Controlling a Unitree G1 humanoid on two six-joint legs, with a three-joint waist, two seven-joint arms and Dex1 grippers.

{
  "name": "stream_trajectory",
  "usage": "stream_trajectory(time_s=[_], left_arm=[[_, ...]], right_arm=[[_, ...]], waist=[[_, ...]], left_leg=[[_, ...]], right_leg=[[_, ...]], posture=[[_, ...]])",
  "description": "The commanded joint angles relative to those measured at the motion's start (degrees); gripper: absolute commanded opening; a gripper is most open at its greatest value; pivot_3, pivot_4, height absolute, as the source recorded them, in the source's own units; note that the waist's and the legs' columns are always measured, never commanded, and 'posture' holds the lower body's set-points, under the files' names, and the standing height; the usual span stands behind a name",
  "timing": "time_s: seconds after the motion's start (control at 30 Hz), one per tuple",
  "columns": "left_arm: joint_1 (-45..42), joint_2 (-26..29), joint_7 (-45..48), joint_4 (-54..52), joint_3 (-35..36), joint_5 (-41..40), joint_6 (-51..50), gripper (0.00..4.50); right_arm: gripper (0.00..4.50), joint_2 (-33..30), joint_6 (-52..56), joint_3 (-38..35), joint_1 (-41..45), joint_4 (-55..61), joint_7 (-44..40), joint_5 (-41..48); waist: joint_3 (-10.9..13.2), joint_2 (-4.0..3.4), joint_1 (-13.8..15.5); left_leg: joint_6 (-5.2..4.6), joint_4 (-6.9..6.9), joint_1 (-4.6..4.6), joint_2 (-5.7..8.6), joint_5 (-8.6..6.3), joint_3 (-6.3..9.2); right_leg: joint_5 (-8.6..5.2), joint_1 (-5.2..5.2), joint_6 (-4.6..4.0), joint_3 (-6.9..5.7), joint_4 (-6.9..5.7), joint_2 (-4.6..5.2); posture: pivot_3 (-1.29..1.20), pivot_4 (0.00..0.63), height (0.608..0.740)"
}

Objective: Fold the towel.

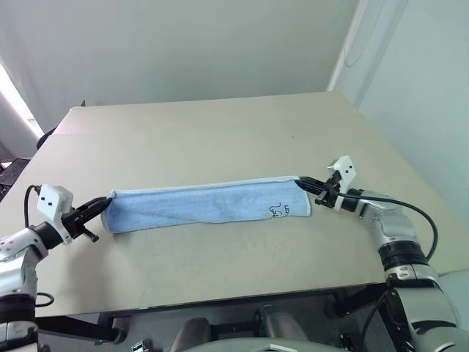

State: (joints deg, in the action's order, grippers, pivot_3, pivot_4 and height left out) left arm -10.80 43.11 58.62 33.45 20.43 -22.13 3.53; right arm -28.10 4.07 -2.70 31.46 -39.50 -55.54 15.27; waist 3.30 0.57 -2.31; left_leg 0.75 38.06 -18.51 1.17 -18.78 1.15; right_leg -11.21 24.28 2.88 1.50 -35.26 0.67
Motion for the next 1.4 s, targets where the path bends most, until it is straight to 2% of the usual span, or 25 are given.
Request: stream_trajectory(time_s=[0.03,0.23,0.33,0.57,0.63,0.7,0.9,1.0,1.17,1.4], left_arm=[[-4.9,0.1,-2.3,6.8,-0.1,2.3,3.6,0.03],[-9.0,-1.5,-2.7,14.4,-2.6,5.1,7.2,0.03],[-9.8,-1.8,-2.2,16.5,-2.8,5.2,7.5,0.73],[-11.7,-2.3,-7.0,18.0,-0.5,4.4,10.2,3.16],[-12.2,-2.3,-8.6,17.3,0.6,3.7,10.5,3.18],[-11.6,-2.4,-7.6,14.9,1.7,2.2,10.0,3.18],[-1.9,-2.8,-2.2,-6.2,2.3,-4.8,1.5,3.18],[2.8,-2.9,-1.4,-15.5,2.0,-7.2,-3.0,3.18],[6.9,-4.5,-2.1,-23.5,0.0,-6.3,-5.1,3.18],[8.5,-6.7,-1.9,-27.9,-3.1,-5.8,-7.0,3.18]], right_arm=[[0.0,0.6,-3.8,-0.7,4.1,-6.5,3.0,-2.4],[0.0,3.3,-6.7,-0.6,7.6,-12.1,4.9,-4.2],[0.68,4.7,-7.2,-1.6,9.0,-13.3,7.1,-3.8],[3.12,5.3,-6.1,-3.2,10.0,-11.7,7.5,-2.8],[3.85,4.6,-1.4,-4.2,10.2,-9.7,6.4,-1.0],[4.46,3.0,8.6,-6.1,10.8,-6.9,5.8,2.1],[4.46,-5.8,48.9,-9.2,9.8,0.5,-2.4,14.3],[4.46,-9.5,61.3,-11.0,7.7,2.8,-4.6,18.8],[4.46,-12.1,70.4,-11.1,2.6,7.7,-4.9,22.0],[4.46,-8.5,71.9,-10.5,-0.8,7.2,-0.8,21.6]], waist=[[0.0,-0.01,0.0],[0.0,0.0,-0.3],[0.0,0.0,-0.3],[-0.1,0.12,0.1],[-0.1,0.13,0.1],[-0.1,0.12,0.0],[-0.1,0.1,0.1],[-0.1,0.1,0.1],[-0.1,0.08,0.2],[-0.1,0.11,-0.4]], left_leg=[[0.0,0.0,0.0,0.0,0.0,-0.01],[0.0,-0.02,0.0,0.0,0.0,-0.01],[0.0,-0.03,0.02,-0.02,0.0,0.0],[0.0,0.01,0.02,-0.02,0.0,0.06],[0.0,0.02,0.01,-0.01,0.0,0.05],[0.0,0.02,0.0,0.01,0.0,0.04],[-0.01,-0.01,-0.26,0.02,-0.01,0.05],[-0.01,-0.01,-0.34,0.02,-0.02,0.11],[-0.02,0.06,-0.22,0.0,-0.01,0.09],[-0.02,0.1,0.04,-0.03,-0.01,-0.09]], right_leg=[[0.0,0.0,0.0,0.0,0.0,0.01],[0.02,0.03,0.0,0.05,-0.05,0.1],[0.03,0.06,0.0,0.07,-0.11,0.11],[0.03,0.05,-0.02,0.08,-0.2,0.15],[0.04,0.05,-0.02,0.08,-0.19,0.19],[0.04,0.06,-0.01,0.09,-0.19,0.24],[0.04,0.29,-0.02,0.06,-0.15,0.38],[0.03,0.33,-0.03,0.01,-0.14,0.37],[-0.12,0.18,0.2,0.0,-0.1,0.17],[-0.15,-0.1,0.18,0.08,-0.12,-0.1]], posture=[[0.0,0.0,0.74],[0.0,0.0,0.74],[0.0,0.0,0.74],[0.0,0.0,0.74],[0.0,0.0,0.74],[0.0,0.0,0.74],[0.0,0.0,0.74],[0.0,0.0,0.74],[0.0,0.0,0.74],[0.0,0.0,0.74]])
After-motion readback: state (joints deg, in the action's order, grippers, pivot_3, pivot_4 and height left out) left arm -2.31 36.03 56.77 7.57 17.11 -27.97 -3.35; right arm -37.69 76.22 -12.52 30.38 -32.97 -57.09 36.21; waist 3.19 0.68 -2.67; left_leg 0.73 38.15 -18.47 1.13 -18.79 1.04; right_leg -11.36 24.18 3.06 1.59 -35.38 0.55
